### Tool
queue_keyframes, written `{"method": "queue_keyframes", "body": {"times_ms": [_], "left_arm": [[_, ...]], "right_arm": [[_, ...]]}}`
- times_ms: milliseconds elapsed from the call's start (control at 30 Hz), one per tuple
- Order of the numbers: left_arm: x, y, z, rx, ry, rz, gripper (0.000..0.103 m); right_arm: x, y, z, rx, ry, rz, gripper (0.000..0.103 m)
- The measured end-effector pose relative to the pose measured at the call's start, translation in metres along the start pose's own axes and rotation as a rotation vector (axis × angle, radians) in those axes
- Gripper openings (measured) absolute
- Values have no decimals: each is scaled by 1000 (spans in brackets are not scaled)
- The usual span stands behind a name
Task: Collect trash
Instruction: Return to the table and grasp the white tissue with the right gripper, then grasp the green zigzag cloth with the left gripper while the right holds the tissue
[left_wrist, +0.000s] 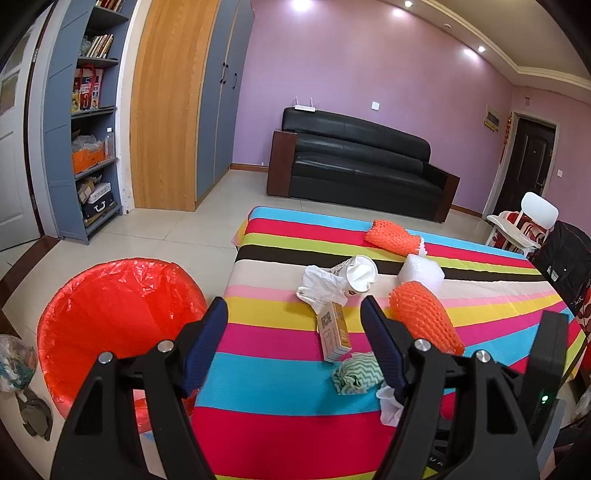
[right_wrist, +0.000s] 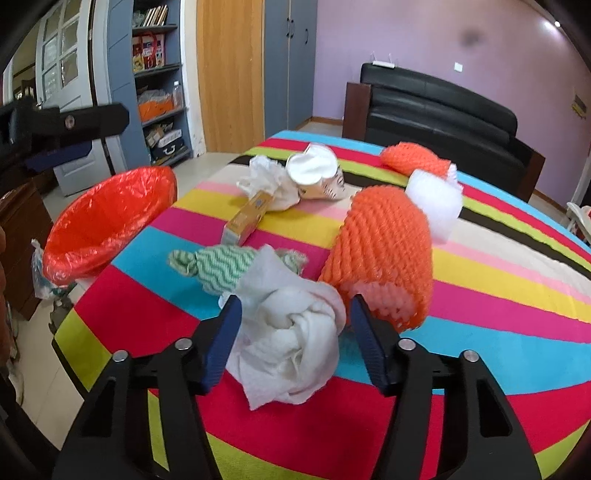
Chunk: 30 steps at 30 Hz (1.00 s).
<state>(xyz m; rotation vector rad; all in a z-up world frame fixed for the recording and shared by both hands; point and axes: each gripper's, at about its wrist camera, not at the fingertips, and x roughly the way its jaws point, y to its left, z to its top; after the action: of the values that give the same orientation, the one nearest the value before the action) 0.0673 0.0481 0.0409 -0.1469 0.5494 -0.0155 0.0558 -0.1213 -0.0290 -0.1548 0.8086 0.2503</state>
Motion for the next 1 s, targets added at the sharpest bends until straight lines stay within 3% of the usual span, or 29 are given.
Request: {"method": "queue_keyframes", "body": {"times_ms": [133,200,400,1000], "left_arm": [[3,2,-1,0,8,1,72],[4,1,-2,1,13,1,72],[13,-1,-7,10,34,4,72],[47,-28,-28,86,151,-58,68]], "right_arm": [[8,-1,-4,4,33,16,50],[11,-1,-5,4,41,25,38],[9,-2,-3,5,36,62,26],[-29,-32,20,25,-126,25,25]]}}
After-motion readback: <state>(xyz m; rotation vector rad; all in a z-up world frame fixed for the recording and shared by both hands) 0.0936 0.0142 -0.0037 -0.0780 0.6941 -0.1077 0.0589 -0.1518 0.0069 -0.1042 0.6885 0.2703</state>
